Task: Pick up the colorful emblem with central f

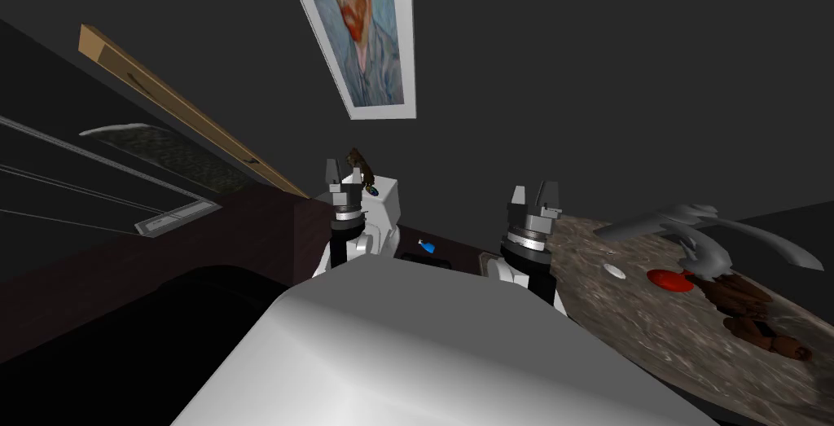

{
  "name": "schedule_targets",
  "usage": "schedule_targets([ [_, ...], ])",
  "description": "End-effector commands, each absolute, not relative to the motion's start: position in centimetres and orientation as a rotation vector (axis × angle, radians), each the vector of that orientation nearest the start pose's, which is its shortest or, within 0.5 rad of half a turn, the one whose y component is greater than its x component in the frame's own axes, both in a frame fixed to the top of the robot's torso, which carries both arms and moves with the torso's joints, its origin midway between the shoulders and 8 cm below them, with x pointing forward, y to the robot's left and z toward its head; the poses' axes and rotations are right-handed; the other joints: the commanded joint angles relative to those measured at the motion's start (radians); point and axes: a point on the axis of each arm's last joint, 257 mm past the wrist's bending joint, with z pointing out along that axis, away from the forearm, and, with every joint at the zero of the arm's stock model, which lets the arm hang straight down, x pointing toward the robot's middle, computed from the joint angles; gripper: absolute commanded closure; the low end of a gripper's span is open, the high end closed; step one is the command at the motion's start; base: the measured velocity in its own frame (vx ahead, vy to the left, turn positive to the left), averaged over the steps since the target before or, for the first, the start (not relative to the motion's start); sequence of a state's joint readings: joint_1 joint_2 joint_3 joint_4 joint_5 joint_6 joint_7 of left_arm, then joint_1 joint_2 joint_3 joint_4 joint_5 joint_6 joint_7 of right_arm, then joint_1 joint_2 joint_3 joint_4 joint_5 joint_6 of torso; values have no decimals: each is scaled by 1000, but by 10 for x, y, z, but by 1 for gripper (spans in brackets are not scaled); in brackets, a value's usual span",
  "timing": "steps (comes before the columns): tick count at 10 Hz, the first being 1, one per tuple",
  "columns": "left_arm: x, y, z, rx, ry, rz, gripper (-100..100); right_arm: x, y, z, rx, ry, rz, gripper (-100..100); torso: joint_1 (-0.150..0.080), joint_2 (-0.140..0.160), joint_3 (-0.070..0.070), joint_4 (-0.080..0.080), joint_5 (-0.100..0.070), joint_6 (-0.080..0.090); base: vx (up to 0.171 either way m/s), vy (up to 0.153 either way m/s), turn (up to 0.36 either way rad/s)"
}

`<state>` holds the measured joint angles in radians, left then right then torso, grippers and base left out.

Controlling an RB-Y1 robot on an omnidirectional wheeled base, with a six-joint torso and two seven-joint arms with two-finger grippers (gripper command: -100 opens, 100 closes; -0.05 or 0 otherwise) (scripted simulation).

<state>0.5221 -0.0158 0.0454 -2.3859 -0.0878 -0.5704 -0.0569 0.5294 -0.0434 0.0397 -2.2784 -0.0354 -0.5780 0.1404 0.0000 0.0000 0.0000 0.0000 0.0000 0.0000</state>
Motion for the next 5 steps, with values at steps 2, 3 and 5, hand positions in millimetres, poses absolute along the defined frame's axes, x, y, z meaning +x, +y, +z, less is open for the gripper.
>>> schedule_targets([
  [2,314,273,72,-456,606,-1187,-100,330,-268,28,565,623,1236,0,0,0,0,0,0,0,-11,-12,-40],
  [3,318,273,69,-462,629,-1195,-100,330,-268,28,565,623,1236,0,-1,1,0,0,0,0,-19,-19,-46],
  [5,330,274,64,-486,676,-1216,-100,330,-268,28,565,623,1236,0,-1,1,1,0,0,0,-18,-22,-69],
])
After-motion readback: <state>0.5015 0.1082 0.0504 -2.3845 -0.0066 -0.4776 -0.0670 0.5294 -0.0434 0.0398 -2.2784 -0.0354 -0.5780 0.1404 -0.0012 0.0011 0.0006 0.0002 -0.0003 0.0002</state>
